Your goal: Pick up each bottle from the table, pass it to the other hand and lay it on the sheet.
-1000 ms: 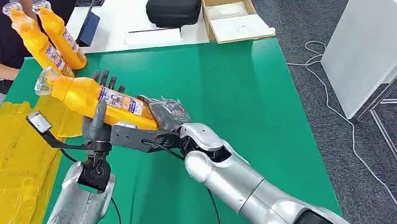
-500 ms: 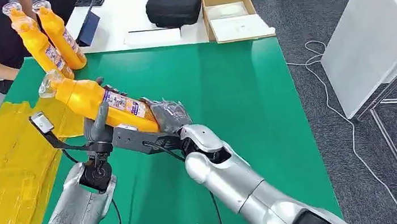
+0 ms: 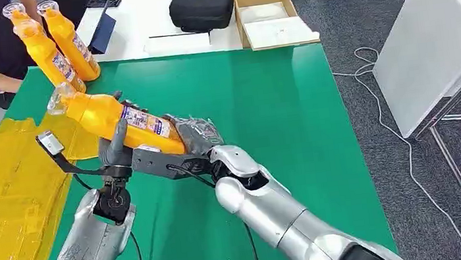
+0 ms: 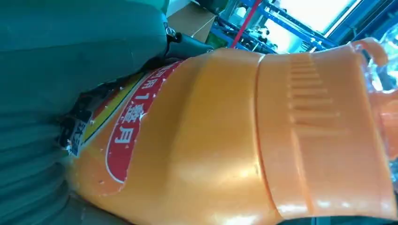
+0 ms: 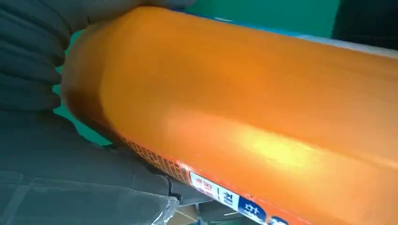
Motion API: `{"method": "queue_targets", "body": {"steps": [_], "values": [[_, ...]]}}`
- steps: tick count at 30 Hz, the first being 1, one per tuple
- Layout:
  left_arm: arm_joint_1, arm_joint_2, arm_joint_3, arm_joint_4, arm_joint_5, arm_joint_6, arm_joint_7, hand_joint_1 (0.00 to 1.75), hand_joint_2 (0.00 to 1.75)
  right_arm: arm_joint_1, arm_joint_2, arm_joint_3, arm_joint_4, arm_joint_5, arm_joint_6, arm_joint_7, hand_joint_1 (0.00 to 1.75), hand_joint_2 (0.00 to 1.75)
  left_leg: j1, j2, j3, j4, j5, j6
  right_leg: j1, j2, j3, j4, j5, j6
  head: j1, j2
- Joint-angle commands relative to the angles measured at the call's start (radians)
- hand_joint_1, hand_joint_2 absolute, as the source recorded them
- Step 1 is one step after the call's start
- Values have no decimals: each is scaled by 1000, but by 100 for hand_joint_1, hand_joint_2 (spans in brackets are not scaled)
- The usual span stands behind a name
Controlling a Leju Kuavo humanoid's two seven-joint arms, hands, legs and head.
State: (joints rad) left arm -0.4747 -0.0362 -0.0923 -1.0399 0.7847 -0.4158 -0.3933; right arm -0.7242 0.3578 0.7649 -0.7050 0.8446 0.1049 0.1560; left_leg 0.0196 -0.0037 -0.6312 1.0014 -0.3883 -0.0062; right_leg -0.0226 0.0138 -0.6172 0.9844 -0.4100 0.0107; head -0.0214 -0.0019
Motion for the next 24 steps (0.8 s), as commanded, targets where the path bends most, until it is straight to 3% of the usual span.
{"method": "queue_targets", "body": {"steps": [1,8,17,21,24], "values": [[-150,40,82,221,12,-42,-2,175,175,-1,-61,-132,68,-28,-36,-31,0,0,1,-4,2,0,0,0,1,-5,4,-1,-1,-1,0,0],[-219,158,222,450,-68,-33,-84,175,175,82,-194,-270,-179,-32,26,-48,0,0,0,-2,3,-1,0,1,1,-3,8,-1,-1,-2,0,0],[-235,152,233,468,-84,-35,-85,175,175,78,-180,-271,-164,-29,26,-48,0,0,1,-4,3,1,0,0,1,-5,9,0,-2,-2,0,0],[-279,186,258,536,-187,68,-136,175,175,76,-184,-272,-158,-33,29,-56,0,0,0,-1,2,1,-1,1,1,-2,9,1,-1,-2,0,0],[-346,218,251,592,-403,283,-211,175,175,78,-185,-253,-143,-36,34,-67,0,0,0,-2,1,1,0,0,1,-3,8,2,-2,-2,0,0]]}}
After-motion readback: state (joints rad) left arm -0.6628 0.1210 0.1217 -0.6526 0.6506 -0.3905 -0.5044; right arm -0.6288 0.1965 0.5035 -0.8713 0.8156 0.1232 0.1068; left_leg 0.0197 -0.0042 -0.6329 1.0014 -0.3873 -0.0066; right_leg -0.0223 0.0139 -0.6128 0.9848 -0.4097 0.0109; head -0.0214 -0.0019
